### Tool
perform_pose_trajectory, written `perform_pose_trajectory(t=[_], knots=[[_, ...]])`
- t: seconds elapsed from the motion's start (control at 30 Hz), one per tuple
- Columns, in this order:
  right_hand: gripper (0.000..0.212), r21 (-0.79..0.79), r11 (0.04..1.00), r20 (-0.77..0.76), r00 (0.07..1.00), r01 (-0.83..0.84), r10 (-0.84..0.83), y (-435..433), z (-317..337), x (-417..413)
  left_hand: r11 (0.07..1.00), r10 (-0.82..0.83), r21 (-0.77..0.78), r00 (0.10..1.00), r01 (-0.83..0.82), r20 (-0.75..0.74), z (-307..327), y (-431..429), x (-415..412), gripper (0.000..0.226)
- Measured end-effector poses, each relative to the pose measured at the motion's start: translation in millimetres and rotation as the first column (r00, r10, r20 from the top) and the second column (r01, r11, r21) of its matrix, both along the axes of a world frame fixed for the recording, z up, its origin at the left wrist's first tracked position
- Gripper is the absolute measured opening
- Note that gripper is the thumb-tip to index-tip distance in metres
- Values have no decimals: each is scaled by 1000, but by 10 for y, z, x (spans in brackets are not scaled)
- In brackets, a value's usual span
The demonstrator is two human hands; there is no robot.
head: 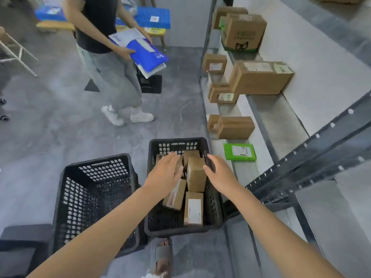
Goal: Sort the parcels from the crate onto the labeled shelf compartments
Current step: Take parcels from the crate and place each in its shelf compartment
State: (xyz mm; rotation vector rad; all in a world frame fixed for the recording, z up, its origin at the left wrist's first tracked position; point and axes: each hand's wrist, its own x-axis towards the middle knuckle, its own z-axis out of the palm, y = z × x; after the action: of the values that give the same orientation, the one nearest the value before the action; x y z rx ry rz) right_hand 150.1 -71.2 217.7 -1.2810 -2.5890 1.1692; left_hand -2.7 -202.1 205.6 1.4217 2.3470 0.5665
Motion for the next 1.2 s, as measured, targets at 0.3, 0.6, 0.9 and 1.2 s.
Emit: perform_pose_trajectory(t=[0.3,0.6,0.9,1.2], knots=[[56,-133,979,119,983,153,-138,559,-763,-450,989,-6,-148,992,25,129,-765,813,-599,48],[57,-212,972,211,976,104,-58,1087,-2010,-695,938,97,-345,947,16,307,-2094,1387,-533,31],[54,-56,979,325,923,-197,204,1565,-3334,-1140,901,306,-405,887,-153,346,-3484,1806,-359,33],[50,12,967,351,907,-253,233,1993,-3871,-1492,733,629,-619,628,-283,458,-4000,1938,-126,28]])
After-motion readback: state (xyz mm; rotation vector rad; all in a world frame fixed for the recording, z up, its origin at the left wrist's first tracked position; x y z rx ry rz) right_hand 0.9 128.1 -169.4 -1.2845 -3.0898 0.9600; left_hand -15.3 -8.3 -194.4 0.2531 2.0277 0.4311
